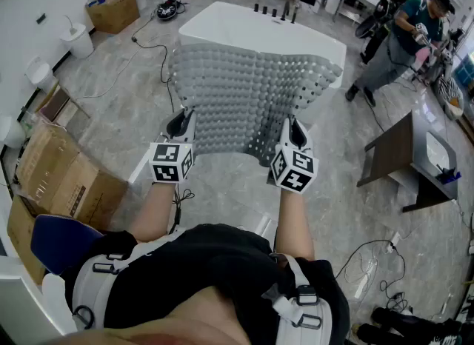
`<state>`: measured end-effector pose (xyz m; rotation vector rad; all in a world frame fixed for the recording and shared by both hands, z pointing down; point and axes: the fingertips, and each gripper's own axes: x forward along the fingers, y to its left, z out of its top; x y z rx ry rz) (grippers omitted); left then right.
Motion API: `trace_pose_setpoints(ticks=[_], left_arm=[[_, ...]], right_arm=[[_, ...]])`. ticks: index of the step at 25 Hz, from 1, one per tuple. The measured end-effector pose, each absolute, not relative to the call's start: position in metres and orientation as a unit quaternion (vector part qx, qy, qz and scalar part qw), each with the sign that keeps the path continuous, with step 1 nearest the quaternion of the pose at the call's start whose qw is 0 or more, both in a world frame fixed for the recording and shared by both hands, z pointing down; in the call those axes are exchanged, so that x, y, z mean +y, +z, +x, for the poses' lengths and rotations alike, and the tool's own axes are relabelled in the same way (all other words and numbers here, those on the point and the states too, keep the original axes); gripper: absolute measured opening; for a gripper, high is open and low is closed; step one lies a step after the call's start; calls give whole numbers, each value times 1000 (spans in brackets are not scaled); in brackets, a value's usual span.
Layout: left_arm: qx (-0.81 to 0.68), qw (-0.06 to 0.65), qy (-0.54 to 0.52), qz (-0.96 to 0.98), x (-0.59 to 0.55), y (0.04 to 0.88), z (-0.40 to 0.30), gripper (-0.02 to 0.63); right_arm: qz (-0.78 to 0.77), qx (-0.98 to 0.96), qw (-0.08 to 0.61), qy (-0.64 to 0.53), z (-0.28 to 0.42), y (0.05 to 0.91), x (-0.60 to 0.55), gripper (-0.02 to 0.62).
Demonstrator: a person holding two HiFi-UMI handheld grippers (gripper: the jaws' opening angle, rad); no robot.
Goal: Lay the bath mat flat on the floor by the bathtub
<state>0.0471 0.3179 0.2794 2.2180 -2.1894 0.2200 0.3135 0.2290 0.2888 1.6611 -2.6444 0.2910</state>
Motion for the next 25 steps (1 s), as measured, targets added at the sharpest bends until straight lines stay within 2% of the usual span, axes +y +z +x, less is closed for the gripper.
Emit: trace_pose_setpoints(ticks=[18,25], left_arm=[[-679,7,66,731,322,281,33,55],[-681,3,62,730,321,279,7,55]], right_arm=[[549,-830,16,102,300,298,245,48],[549,-830,5,102,278,295,244,48]])
